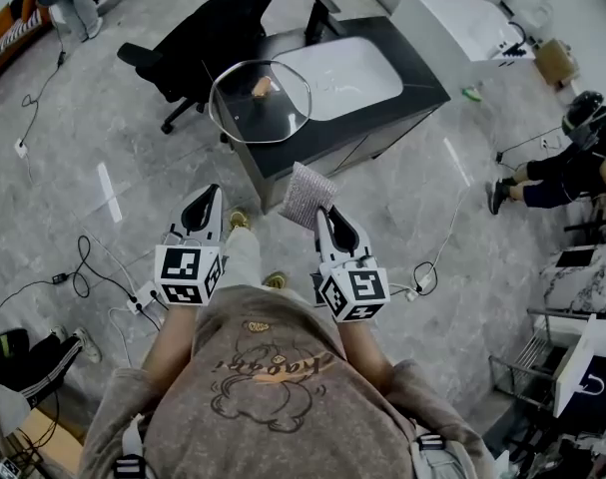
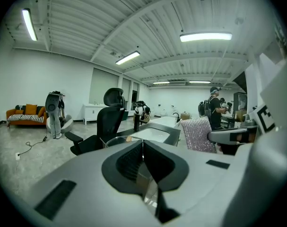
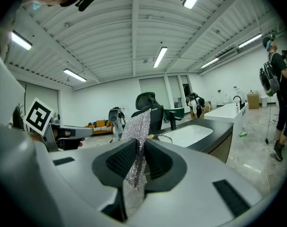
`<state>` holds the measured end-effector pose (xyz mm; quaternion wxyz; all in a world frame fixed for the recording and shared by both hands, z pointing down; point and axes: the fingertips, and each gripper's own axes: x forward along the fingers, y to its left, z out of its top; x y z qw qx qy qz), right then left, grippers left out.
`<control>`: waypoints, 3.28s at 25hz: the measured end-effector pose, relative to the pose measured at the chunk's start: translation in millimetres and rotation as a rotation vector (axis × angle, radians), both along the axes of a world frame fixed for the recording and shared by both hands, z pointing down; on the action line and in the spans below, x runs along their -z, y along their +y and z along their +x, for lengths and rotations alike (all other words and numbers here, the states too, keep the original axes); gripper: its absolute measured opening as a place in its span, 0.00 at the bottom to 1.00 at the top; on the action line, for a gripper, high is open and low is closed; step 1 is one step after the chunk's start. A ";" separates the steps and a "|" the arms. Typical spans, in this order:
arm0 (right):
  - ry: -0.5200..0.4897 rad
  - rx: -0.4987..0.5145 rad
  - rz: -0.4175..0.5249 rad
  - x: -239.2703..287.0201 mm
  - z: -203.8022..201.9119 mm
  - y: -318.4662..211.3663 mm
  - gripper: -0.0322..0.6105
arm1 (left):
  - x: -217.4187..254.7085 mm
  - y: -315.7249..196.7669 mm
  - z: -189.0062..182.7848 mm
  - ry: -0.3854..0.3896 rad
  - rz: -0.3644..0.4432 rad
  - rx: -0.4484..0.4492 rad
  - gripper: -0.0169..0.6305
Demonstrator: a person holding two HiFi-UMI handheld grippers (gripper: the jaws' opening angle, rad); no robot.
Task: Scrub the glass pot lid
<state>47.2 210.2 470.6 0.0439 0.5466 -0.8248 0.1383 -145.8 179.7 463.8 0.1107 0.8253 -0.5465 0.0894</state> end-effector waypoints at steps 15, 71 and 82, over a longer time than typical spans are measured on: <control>-0.002 -0.033 -0.008 -5.4 5.0 -131.7 0.17 | -14.7 -141.5 18.6 0.013 -0.031 -0.070 0.05; 0.003 0.007 -0.080 -13.5 69.3 -357.8 0.17 | -205.1 -370.4 76.6 -0.259 -0.382 -0.065 0.32; 0.000 0.028 -0.077 -13.8 63.5 -361.4 0.17 | -205.5 -366.5 75.3 -0.225 -0.436 -0.066 0.30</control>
